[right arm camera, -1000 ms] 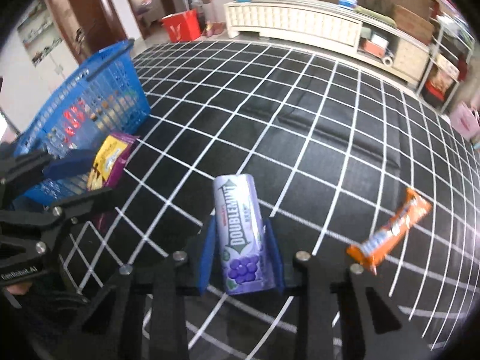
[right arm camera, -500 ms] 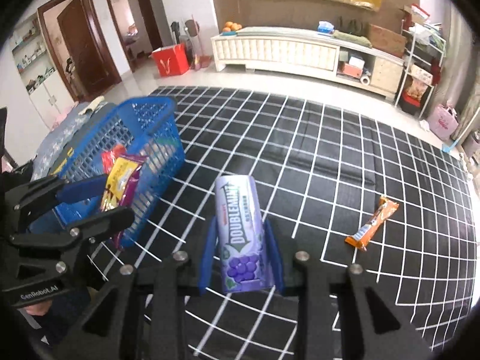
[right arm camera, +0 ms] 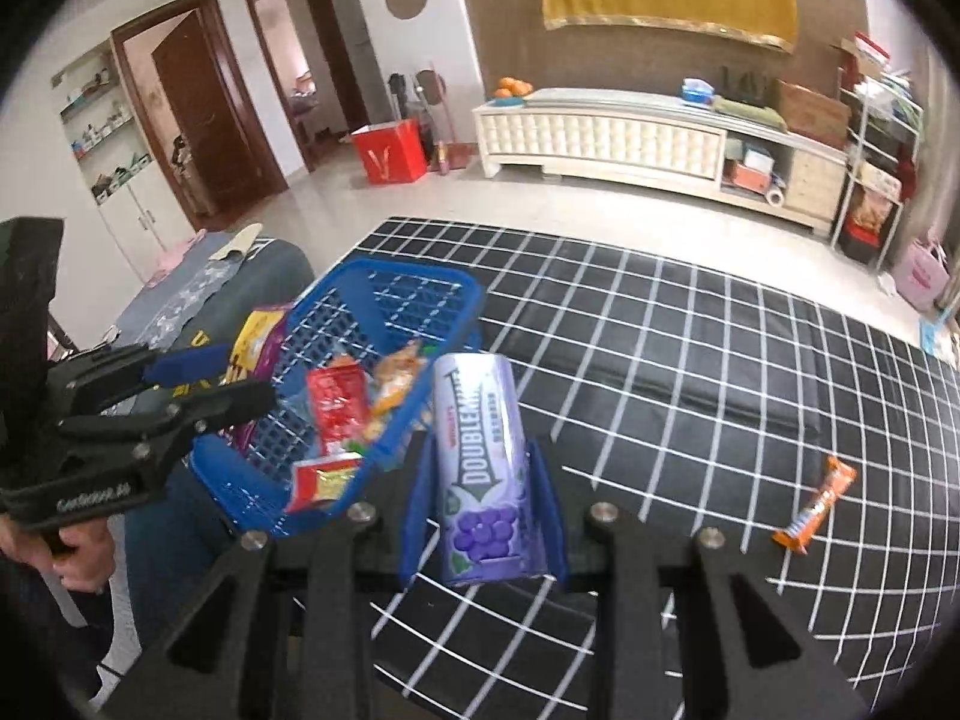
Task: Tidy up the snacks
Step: 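Carry the chips bag and gum box over the blue basket, then open the left tool to drop the chips while the right releases the gum box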
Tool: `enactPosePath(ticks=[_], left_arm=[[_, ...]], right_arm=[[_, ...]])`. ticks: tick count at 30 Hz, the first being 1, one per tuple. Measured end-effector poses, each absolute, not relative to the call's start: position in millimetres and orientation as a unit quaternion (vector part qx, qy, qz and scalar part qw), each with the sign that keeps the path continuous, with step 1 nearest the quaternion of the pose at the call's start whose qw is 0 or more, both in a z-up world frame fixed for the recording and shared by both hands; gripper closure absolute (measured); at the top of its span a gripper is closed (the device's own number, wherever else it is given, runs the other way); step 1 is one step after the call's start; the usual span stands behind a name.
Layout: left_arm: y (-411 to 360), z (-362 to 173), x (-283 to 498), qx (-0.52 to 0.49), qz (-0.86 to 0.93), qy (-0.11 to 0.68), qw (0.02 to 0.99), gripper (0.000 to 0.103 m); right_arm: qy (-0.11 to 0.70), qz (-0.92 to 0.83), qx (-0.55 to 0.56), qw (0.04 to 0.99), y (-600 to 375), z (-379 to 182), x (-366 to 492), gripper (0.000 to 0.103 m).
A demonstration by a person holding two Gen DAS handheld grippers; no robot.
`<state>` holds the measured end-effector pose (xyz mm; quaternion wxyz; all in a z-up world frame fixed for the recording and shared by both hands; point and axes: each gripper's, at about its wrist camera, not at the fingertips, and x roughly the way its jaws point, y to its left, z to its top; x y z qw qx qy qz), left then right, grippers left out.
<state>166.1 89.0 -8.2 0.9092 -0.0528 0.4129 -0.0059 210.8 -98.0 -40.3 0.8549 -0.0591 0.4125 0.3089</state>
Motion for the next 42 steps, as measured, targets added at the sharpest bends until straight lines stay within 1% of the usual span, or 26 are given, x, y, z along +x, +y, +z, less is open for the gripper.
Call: enactPosePath(ticks=[10,19,21,23,25,28,38,42], left_arm=[[125.5,-43.5,168.3,-0.060,0.010,0.462,0.885,0.056],[122.6,-78.7,176.3,-0.051,-0.004,0.505,0.862,0.055],[123.7,-83.0,177.0,-0.056,-0.004,0.508,0.859,0.053],[125.7,-87.2,178.5,-0.062,0.001,0.516,0.854,0.039],[129.0,-87.9,178.0,-0.069,-0.001,0.515,0.855,0.039],[131.3,-85.3,175.7,-0.081,-0.009,0.511,0.856,0.031],[159.1,-51.6,166.0,-0.079,0.027,0.467,0.880,0.031],[175.8,-49.0,169.4,-0.062,0.052,0.468,0.880,0.031]], right_arm=[[0.416,0.334,-0.081,0.842,-49.8,-50.2,210.0,0.068],[0.430,0.332,-0.084,0.835,-38.2,-60.9,211.1,0.068],[0.430,0.332,-0.086,0.835,-35.9,-59.4,210.4,0.068],[0.430,0.333,-0.087,0.835,-34.3,-58.7,210.6,0.068],[0.430,0.333,-0.088,0.835,-34.3,-58.3,209.5,0.068],[0.430,0.333,-0.088,0.835,-32.8,-57.2,209.3,0.068],[0.426,0.335,-0.104,0.834,-14.5,-54.4,218.2,0.068],[0.422,0.336,-0.119,0.834,0.2,-57.1,223.7,0.068]])
